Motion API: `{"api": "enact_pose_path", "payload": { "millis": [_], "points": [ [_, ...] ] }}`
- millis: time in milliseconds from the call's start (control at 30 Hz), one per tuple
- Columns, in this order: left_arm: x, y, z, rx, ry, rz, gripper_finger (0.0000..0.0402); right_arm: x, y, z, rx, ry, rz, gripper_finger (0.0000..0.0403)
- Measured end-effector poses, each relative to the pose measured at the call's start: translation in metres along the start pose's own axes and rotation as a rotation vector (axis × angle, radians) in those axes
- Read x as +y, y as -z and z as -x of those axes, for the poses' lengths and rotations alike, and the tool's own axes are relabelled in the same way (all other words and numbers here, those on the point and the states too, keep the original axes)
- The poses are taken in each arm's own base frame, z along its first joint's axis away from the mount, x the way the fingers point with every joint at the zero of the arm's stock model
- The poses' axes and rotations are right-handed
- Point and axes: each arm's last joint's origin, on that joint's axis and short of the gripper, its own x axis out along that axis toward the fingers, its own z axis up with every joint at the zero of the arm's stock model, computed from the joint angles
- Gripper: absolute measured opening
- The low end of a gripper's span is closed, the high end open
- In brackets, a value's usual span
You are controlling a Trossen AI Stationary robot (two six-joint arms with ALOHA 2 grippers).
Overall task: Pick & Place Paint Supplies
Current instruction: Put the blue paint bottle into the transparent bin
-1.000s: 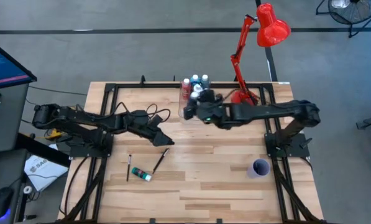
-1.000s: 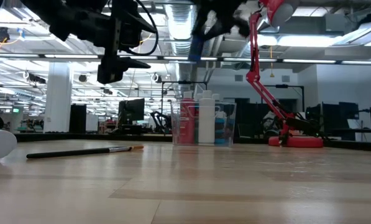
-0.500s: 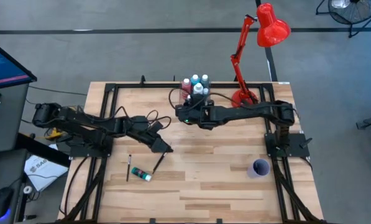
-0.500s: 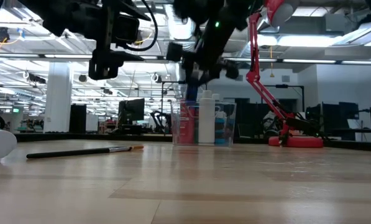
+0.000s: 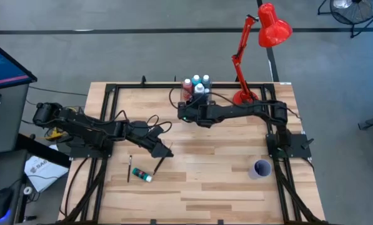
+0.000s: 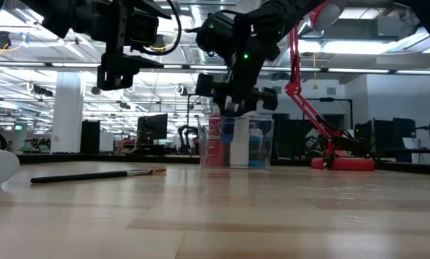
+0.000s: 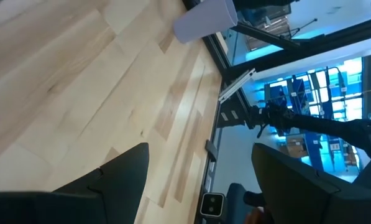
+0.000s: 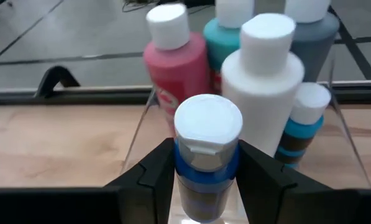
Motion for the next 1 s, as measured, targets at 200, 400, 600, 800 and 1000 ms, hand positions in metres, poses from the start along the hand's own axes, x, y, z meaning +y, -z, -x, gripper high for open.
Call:
{"api": "enact_pose_path", "payload": {
  "millis": [200, 400, 600, 800, 1000],
  "points": [
    [0.0, 0.0, 0.0, -0.012, -0.007, -0.001, 0.0278, -0.003, -0.005, -0.008, -0.01, 0.021, -0.034, 0.0137],
    [0.001, -0.001, 0.0, -0.038, -0.022, -0.002, 0.0278, 0.0, -0.006, -0.007, -0.018, 0.002, 0.016, 0.0137],
    [0.001, -0.002, 0.0, -0.053, -0.031, -0.003, 0.0278, -0.008, 0.001, -0.012, -0.006, 0.024, 0.024, 0.0137],
    [0.001, -0.002, 0.0, -0.053, -0.03, 0.004, 0.0278, -0.013, 0.008, -0.016, -0.004, 0.021, -0.018, 0.014],
    [0.001, -0.002, 0.0, -0.054, -0.029, 0.004, 0.0278, -0.011, 0.019, -0.018, -0.023, -0.012, 0.036, 0.0139]
  ]
}}
